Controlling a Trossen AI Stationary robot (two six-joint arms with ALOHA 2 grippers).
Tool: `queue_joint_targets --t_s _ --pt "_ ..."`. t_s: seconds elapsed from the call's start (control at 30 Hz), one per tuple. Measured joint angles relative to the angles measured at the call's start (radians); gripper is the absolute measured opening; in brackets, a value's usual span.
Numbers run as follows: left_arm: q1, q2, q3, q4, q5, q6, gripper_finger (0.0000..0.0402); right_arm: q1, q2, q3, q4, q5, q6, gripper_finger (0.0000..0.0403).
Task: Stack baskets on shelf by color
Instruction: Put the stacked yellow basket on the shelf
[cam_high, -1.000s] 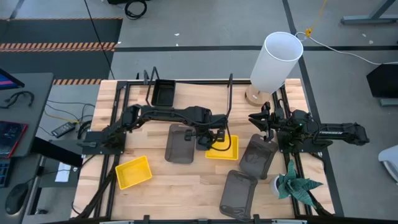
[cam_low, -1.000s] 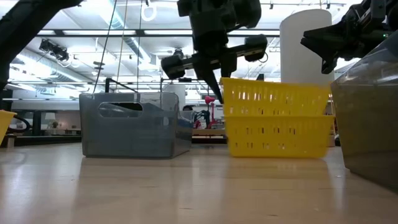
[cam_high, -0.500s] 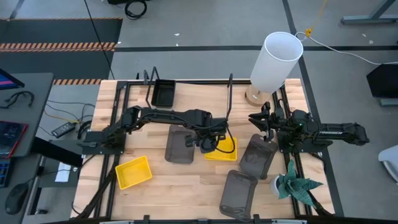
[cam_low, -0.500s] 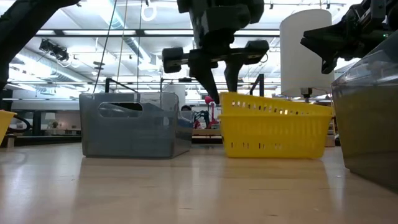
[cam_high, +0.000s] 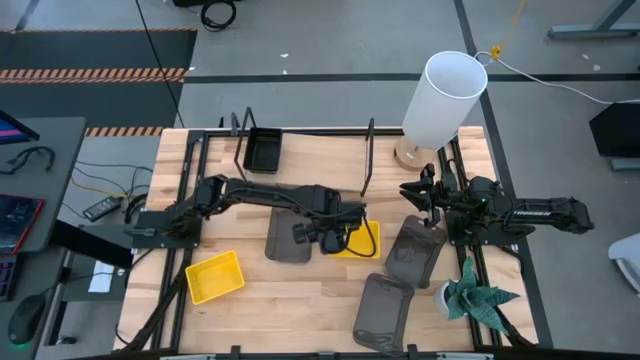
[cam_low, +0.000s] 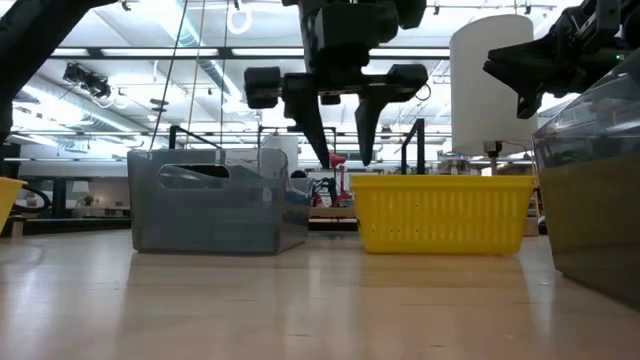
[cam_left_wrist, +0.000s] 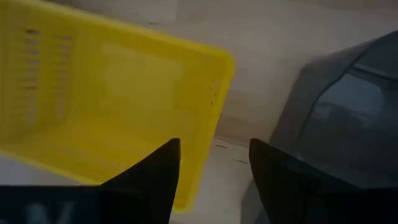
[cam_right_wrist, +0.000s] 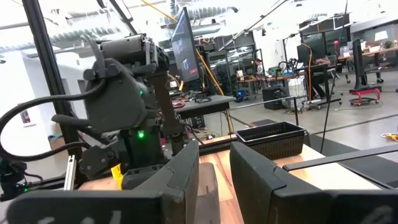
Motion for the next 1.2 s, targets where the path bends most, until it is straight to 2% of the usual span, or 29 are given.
queue_joint_targets --t_s 0.2,0.47,0.7,0.83,1.0,1.2 --pt "-0.013 0.024 -0.002 0.018 -0.046 0.051 0.0174 0.0 0.0 0.0 0.0 0.0 0.0 0.0096" --pt "-0.01 0.072 -0.002 0.073 -0.088 0.114 0.0172 0.0 0.0 0.0 0.003 -0.001 0.0 0.0096" --pt "-0.009 0.107 -0.002 0.122 -0.11 0.079 0.0167 0.0 0.005 0.0 0.016 0.0 0.0 0.0096" --pt "-0.009 0.107 -0.002 0.101 -0.11 -0.007 0.0124 0.0 0.012 0.0 0.026 -0.003 0.0 0.0096" --pt "-0.017 0.103 -0.001 0.026 -0.106 -0.098 0.0022 0.0 0.016 0.0 0.029 -0.002 0.0 0.0096" --pt "-0.041 0.084 0.007 -0.01 -0.1 -0.263 0.0015 0.0 0.016 0.0 0.029 0.0 0.0 0.0096"
